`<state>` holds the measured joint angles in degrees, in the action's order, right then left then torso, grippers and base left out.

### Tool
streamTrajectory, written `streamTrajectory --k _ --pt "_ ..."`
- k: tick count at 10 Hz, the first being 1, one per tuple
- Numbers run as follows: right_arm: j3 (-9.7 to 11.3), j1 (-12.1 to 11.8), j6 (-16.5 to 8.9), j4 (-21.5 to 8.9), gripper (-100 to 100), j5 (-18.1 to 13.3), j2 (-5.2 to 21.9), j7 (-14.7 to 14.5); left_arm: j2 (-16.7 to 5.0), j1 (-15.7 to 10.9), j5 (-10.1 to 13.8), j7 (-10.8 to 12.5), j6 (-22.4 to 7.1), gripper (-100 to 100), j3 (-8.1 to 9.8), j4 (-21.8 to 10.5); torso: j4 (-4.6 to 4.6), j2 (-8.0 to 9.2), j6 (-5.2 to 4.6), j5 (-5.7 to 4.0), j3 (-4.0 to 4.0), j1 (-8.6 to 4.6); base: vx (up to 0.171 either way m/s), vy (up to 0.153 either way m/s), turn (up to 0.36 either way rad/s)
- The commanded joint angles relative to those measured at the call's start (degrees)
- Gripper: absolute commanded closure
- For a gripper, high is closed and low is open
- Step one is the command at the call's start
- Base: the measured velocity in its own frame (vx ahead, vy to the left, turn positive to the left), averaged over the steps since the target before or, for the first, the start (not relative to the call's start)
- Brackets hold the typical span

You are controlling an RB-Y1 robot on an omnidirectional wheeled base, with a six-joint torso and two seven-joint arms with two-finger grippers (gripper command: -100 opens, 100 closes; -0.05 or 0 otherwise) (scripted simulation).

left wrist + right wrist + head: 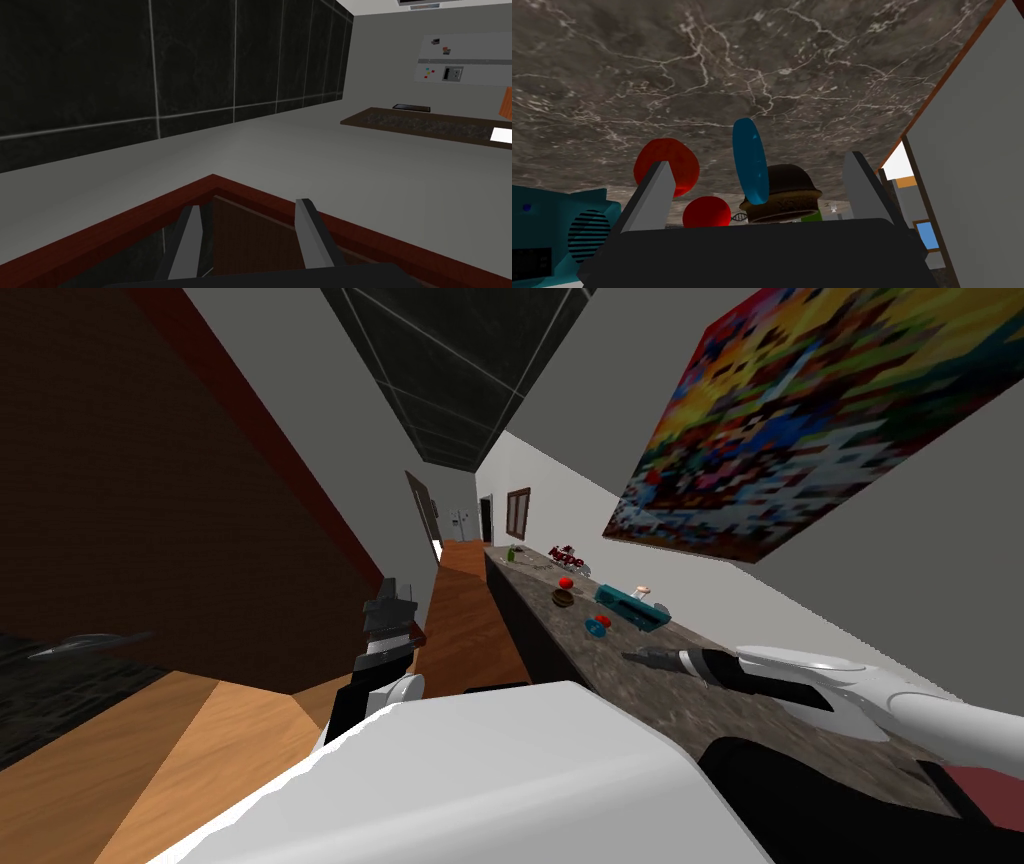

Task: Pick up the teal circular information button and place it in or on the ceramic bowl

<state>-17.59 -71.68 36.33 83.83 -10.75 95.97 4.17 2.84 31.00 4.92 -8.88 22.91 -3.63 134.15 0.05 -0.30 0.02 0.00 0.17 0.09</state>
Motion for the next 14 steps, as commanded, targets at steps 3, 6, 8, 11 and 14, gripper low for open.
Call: streamTrajectory --k 3,6,8,11,14 --pt "-0.4 -3.2 1.3 -3.4 -100 -0.6 5.9 0.5 0.0 0.0 0.0 0.0 0.0 0 0.0 0.0 0.02 -0.08 -0.02 0.01 0.05 0.06 0.084 0.029 0.063" --pt "-0.4 -6.0 2.6 -6.7 -100 -1.3 11.2 1.0 0.0 0.0 0.0 0.0 0.0 0 0.0 0.0 0.05 -0.18 0.01 0.02 0.11 0.12 0.106 0.038 0.087" --pt "-0.3 -7.3 3.3 -8.3 -100 -1.6 13.7 1.3 0.0 0.0 0.0 0.0 0.0 0 0.0 0.0 0.05 -0.18 -0.01 0.01 0.11 0.07 0.102 0.028 0.06" --pt "-0.4 -7.9 3.6 -9.1 -100 -2.5 14.9 1.8 0.0 0.0 0.0 0.0 0.0 0 0.0 0.0 0.02 -0.09 -0.03 0.01 0.06 0.08 0.071 0.023 0.031" --pt "-0.1 -8.5 1.7 -7.3 -100 -2.2 14.2 1.2 0.0 0.0 0.0 0.0 0.0 0 0.0 0.0 -0.05 0.2 -0.06 -0.04 -0.12 -0.09 0.019 -0.012 0.021"
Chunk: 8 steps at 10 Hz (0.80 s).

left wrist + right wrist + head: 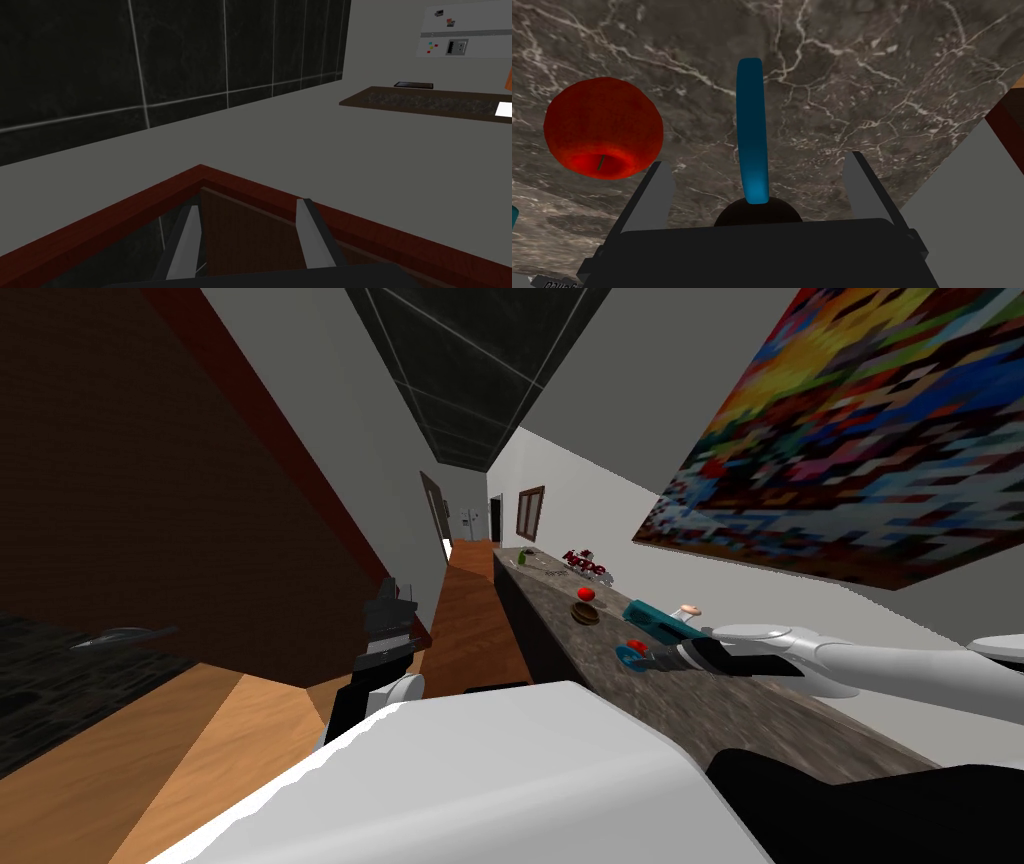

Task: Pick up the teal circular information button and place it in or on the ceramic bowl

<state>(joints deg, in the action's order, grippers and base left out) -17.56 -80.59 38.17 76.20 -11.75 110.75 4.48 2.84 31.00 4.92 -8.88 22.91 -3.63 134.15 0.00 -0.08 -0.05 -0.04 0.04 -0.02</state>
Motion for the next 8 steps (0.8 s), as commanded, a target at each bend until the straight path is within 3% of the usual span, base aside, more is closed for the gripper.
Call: streamTrajectory --k 1,4,5,6,8 --pt "0.0 0.0 -1.4 1.6 -100 -1.0 -1.0 0.4 0.0 0.0 0.0 0.0 0.0 0 0.0 0.0 0.0 0.0 0.0 0.0 0.0 0.0 0.023 -0.021 0.024" --pt "0.5 -0.9 -4.7 4.8 -100 -0.4 -2.2 -0.8 0.0 0.0 0.0 0.0 0.0 0 0.0 0.0 0.0 0.0 0.0 -0.01 0.0 -0.04 0.029 -0.031 0.032" --pt "0.9 -0.9 -3.8 3.8 -100 1.0 -1.4 -1.5 0.0 0.0 0.0 0.0 0.0 0 0.0 0.0 0.01 -0.02 0.01 -0.02 0.01 -0.06 0.015 -0.017 0.009" --pt "1.0 -1.0 -4.1 4.0 100 1.2 -1.4 -1.7 0.0 0.0 0.0 0.0 0.0 0 0.0 0.0 0.0 0.02 0.0 0.0 -0.01 -0.01 0.0 0.0 0.0" --pt "0.9 -1.0 -4.1 4.0 100 1.1 -1.4 -1.7 0.0 0.0 0.0 0.0 0.0 0 0.0 0.0 -0.02 0.07 -0.01 0.0 -0.04 0.03 0.0 0.0 0.0"
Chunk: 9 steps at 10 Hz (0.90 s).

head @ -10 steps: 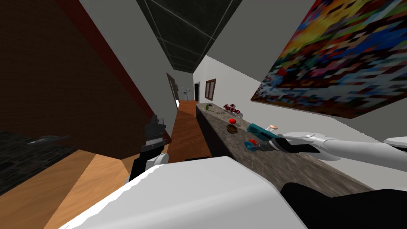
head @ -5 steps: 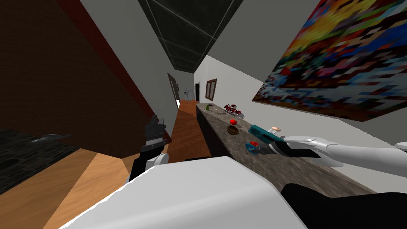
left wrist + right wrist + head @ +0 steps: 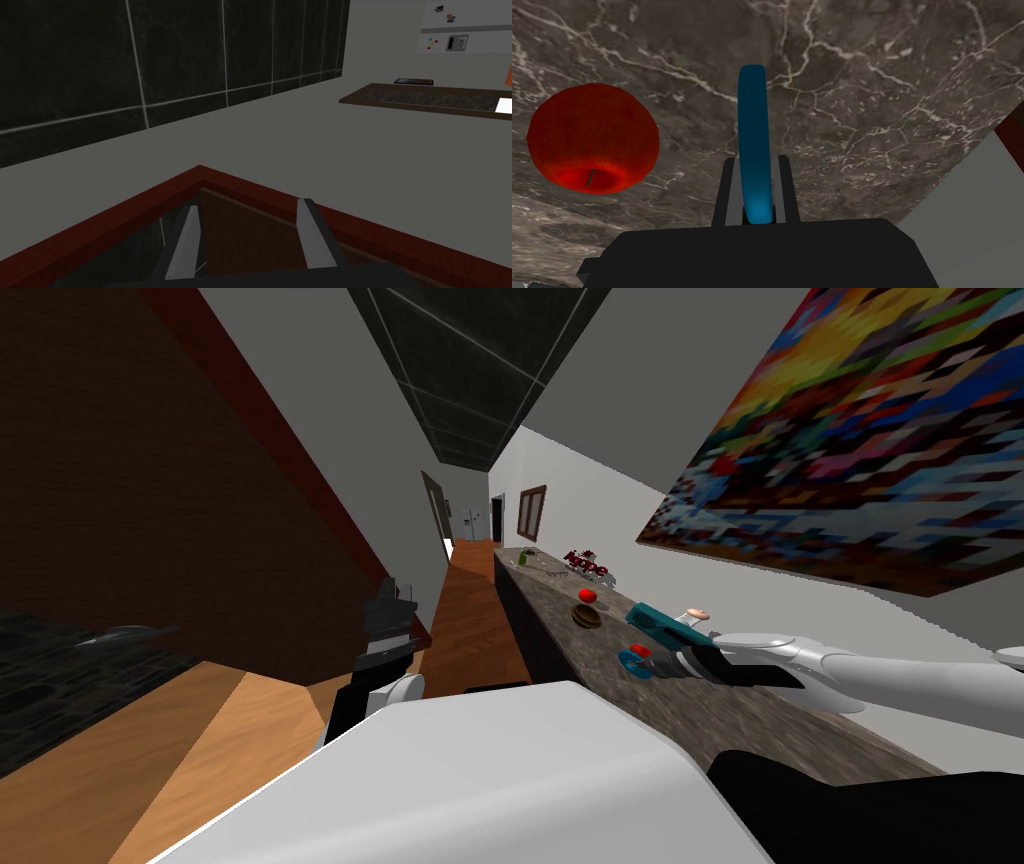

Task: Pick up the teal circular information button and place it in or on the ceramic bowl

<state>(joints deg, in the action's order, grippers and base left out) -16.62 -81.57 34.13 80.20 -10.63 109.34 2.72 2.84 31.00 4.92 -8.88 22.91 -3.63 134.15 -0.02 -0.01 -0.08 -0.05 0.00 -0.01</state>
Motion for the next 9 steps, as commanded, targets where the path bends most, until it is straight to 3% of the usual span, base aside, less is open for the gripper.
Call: streamTrajectory --k 1,2,3,4,7,9 --pt "0.0 0.0 0.0 0.0 100 0.0 0.0 0.0 0.0 0.0 0.0 0.0 0.0 0 0.0 0.0 0.0 0.0 0.0 0.0 0.0 0.0 0.0 0.0 0.0" --pt "0.0 0.0 0.0 0.0 100 0.0 0.0 0.0 0.0 0.0 0.0 0.0 0.0 0 0.0 0.0 0.0 0.0 0.0 0.0 0.0 -0.01 0.0 0.0 0.0" --pt "0.0 0.0 0.0 0.0 0 0.0 0.0 0.0 0.0 0.0 0.0 0.0 0.0 0 0.0 0.0 0.0 0.01 0.01 0.0 0.0 -0.01 0.0 0.0 0.0" --pt "-0.5 0.3 0.0 0.2 100 -1.6 -0.6 1.2 0.0 0.0 0.0 0.0 0.0 0 0.0 0.0 0.0 0.01 0.01 0.0 0.0 -0.01 -0.007 0.006 -0.015" --pt "-1.1 1.4 3.9 -3.6 100 -2.3 0.9 2.6 0.0 0.0 0.0 0.0 0.0 0 0.0 0.0 -0.04 0.15 0.0 0.06 -0.09 0.13 -0.033 0.03 -0.038" --pt "-1.1 1.4 3.9 -3.6 100 -2.3 0.9 2.6 0.0 0.0 0.0 0.0 0.0 0 0.0 0.0 -0.02 0.1 0.02 0.05 -0.06 0.13 -0.014 0.016 -0.004"
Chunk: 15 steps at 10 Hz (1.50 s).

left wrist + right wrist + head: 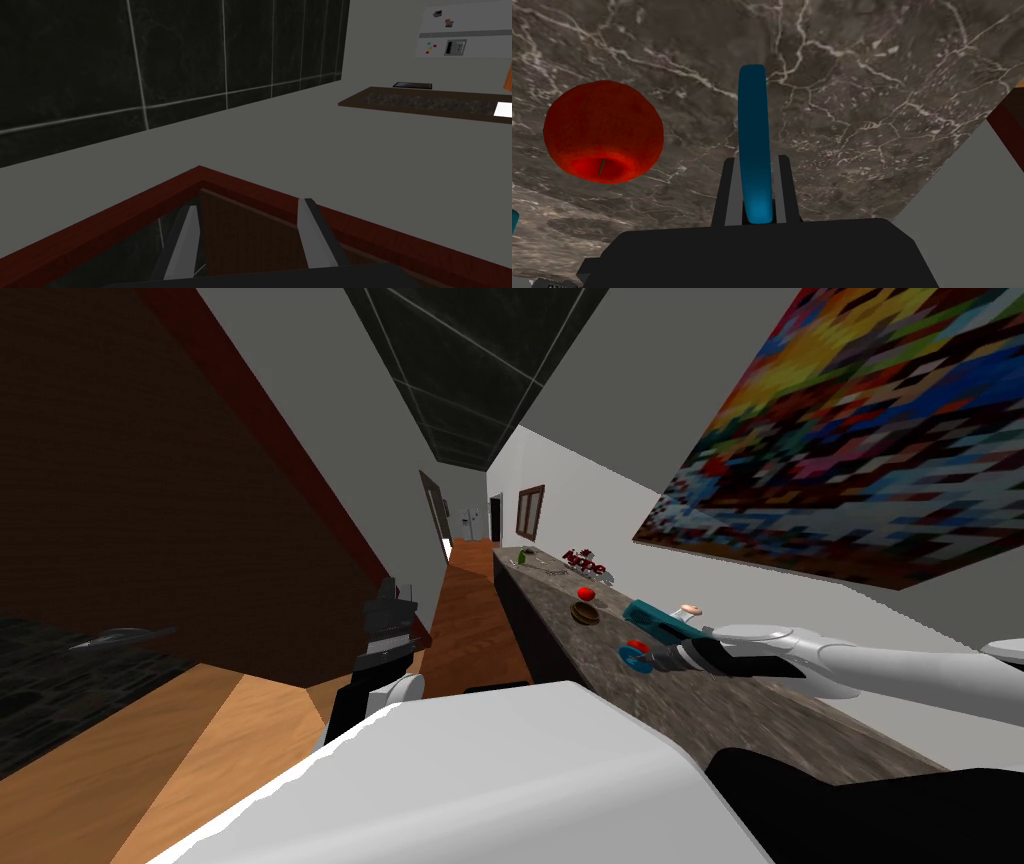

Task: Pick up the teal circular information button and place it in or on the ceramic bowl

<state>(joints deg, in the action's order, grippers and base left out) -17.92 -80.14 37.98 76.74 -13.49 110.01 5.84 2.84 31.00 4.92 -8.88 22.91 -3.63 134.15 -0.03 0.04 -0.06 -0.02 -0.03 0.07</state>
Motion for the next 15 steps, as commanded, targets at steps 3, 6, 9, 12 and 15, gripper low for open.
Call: streamTrajectory --k 3,6,9,12,15 --pt "-0.1 0.3 1.2 -1.2 0 -0.1 0.4 0.1 0.0 0.0 0.0 0.0 0.0 0 0.0 0.0 -0.01 0.01 -0.01 0.01 -0.01 0.0 -0.009 0.009 -0.018" --pt "-1.0 1.9 4.9 -4.3 100 -0.7 3.8 2.8 0.0 0.0 0.0 0.0 0.0 0 0.0 0.0 0.02 -0.22 0.05 0.05 0.11 0.04 0.039 0.01 -0.052" --pt "-1.3 2.5 6.4 -5.4 100 -1.0 5.1 3.9 0.0 0.0 0.0 0.0 0.0 0 0.0 0.0 0.05 -0.27 0.11 0.02 0.15 0.05 0.034 0.013 -0.02" --pt "-2.3 4.0 10.6 -8.8 100 -1.8 9.2 7.0 0.0 0.0 0.0 0.0 0.0 0 0.0 0.0 0.04 -0.25 0.1 0.04 0.14 0.06 0.041 0.015 -0.055" --pt "-3.0 5.2 13.5 -11.1 100 -2.3 11.9 9.2 0.0 0.0 0.0 0.0 0.0 0 0.0 0.0 0.06 -0.31 0.1 0.06 0.18 0.1 0.047 0.018 -0.041"
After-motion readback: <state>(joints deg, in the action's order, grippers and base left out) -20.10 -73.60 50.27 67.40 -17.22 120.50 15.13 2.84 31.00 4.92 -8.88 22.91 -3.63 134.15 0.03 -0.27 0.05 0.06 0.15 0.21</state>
